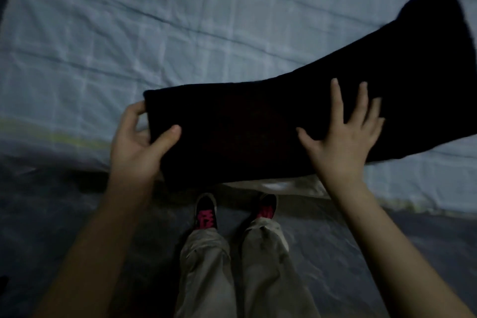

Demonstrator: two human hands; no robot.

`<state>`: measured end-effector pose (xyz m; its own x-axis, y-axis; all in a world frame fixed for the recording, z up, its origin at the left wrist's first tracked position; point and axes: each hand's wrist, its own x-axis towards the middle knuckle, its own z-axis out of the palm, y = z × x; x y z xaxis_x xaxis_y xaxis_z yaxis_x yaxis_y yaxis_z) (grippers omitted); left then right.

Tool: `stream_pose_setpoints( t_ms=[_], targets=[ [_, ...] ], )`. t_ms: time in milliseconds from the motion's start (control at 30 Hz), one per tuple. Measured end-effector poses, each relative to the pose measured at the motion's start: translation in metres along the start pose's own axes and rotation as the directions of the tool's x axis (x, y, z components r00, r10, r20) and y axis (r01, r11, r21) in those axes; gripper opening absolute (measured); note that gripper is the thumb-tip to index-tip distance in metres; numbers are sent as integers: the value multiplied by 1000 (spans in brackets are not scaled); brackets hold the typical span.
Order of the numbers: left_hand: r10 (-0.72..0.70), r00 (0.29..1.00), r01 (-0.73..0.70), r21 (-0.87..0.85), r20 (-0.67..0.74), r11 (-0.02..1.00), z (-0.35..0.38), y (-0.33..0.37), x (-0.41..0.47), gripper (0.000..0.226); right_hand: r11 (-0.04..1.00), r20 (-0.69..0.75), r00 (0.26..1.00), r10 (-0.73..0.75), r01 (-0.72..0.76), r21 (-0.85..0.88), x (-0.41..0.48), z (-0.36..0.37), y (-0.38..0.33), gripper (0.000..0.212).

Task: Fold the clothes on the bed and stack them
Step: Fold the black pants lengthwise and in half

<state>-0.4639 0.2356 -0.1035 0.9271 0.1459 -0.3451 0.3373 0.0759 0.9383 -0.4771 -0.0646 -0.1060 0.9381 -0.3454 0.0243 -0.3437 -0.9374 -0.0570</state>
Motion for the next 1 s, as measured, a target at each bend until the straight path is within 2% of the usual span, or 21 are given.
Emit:
stream_pose_setpoints(
  t_ms=[67, 100, 133, 167, 200, 233, 267, 300, 333, 400, 467, 533, 567, 633, 700, 733, 767, 833, 900, 1000],
  targets=[
    [-45, 997, 53, 125, -63, 991, 5, 6, 10, 35, 999, 60, 998, 12, -14, 36, 4, 6, 0, 99],
    [-89, 992, 109, 242, -94, 964, 9, 7, 13, 38, 998, 59, 998, 11, -14, 58, 6, 8, 1, 97],
    [-112, 983, 162, 414, -143, 896, 14, 7, 16, 47, 996, 54, 998, 15, -20, 88, 6, 9, 1, 95],
    [-69, 980, 173, 622, -187, 764, 20, 8, 18, 59, 992, 58, 998, 20, -26, 120, 6, 9, 1, 93],
    [41, 985, 110, 792, -168, 600, 27, 11, 17, 70, 988, 71, 997, 15, -25, 151, 5, 7, 2, 92],
    [168, 983, -18, 885, -68, 466, 37, 15, 15, 76, 981, 84, 996, 0, -17, 193, 3, 5, 5, 89],
    [253, 965, -174, 899, 73, 403, 50, 19, 13, 76, 964, 81, 997, -18, -4, 267, 1, 2, 8, 85],
    [284, 936, -316, 854, 209, 413, 67, 23, 13, 71, 932, 53, 998, -23, 2, 363, -1, -3, 12, 79],
    [278, 908, -413, 773, 312, 481, 86, 26, 14, 62, 893, -1, 1000, 6, -5, 450, -4, -7, 18, 72],
    [189, 878, -445, 602, 440, 663, 130, 30, 23, 53, 850, -111, 978, 176, -94, 518, -15, -16, 31, 61],
    [36, 865, -337, 525, 501, 782, 172, 35, 41, 57, 772, -85, 899, 429, -316, 552, -26, -23, 42, 58],
    [-148, 830, -164, 489, 537, 856, 207, 42, 59, 59, 582, 81, 788, 610, -515, 629, -30, -25, 48, 63],
    [-224, 797, -76, 461, 561, 884, 221, 45, 67, 54, 499, 140, 746, 651, -560, 662, -29, -26, 50, 67],
    [-289, 727, 7, 414, 623, 910, 239, 48, 84, 32, 379, 199, 687, 699, -592, 711, -25, -26, 54, 74],
    [-326, 668, -9, 445, 670, 896, 248, 52, 97, 25, 268, 266, 638, 723, -614, 742, -22, -25, 57, 80],
    [-348, 647, -61, 501, 679, 863, 250, 53, 104, 25, 229, 298, 630, 717, -617, 753, -22, -23, 58, 82],
    [-371, 623, -121, 554, 688, 824, 251, 54, 109, 28, 208, 316, 632, 707, -614, 761, -22, -22, 58, 84],
    [-412, 557, -188, 592, 721, 784, 253, 56, 117, 53, 197, 329, 638, 696, -610, 767, -22, -21, 57, 88],
    [-417, 485, -188, 558, 768, 809, 256, 56, 120, 68, 182, 375, 639, 671, -633, 752, -21, -22, 54, 91],
    [-395, 382, -188, 489, 836, 852, 262, 59, 118, 70, 96, 445, 648, 618, -624, 776, -24, -22, 52, 90]
  ],
)
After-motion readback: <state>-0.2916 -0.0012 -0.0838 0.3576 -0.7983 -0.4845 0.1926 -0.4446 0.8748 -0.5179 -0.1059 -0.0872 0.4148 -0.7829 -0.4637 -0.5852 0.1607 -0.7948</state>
